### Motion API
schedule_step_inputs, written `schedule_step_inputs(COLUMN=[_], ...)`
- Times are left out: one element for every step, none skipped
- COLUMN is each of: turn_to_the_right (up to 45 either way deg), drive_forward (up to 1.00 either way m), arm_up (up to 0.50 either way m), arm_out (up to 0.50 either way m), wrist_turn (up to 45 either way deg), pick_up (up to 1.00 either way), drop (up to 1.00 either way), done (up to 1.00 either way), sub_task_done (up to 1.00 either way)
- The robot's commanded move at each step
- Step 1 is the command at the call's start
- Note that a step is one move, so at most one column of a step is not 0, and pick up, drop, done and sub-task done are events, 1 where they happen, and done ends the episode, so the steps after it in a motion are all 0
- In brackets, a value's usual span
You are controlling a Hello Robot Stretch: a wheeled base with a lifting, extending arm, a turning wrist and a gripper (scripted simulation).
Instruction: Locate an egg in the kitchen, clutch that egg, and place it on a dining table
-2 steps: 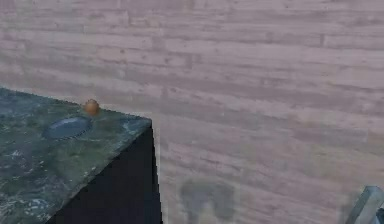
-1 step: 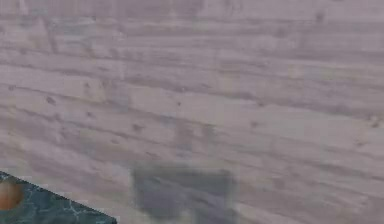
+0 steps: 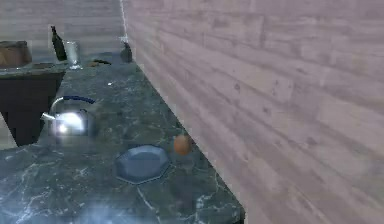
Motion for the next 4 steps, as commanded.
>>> schedule_step_inputs(turn_to_the_right=[-45.0, -42.0, 0.0, 0.0], drive_forward=[0.00, 0.00, 0.00, 0.00], arm_up=[0.00, 0.00, 0.50, 0.38], arm_out=[0.00, 0.00, 0.00, 0.00], wrist_turn=[0.0, 0.0, 0.0, 0.0], pick_up=[0.00, 0.00, 0.00, 0.00], drop=[0.00, 0.00, 0.00, 0.00], done=[0.00, 0.00, 0.00, 0.00], sub_task_done=[0.00, 0.00, 0.00, 0.00])
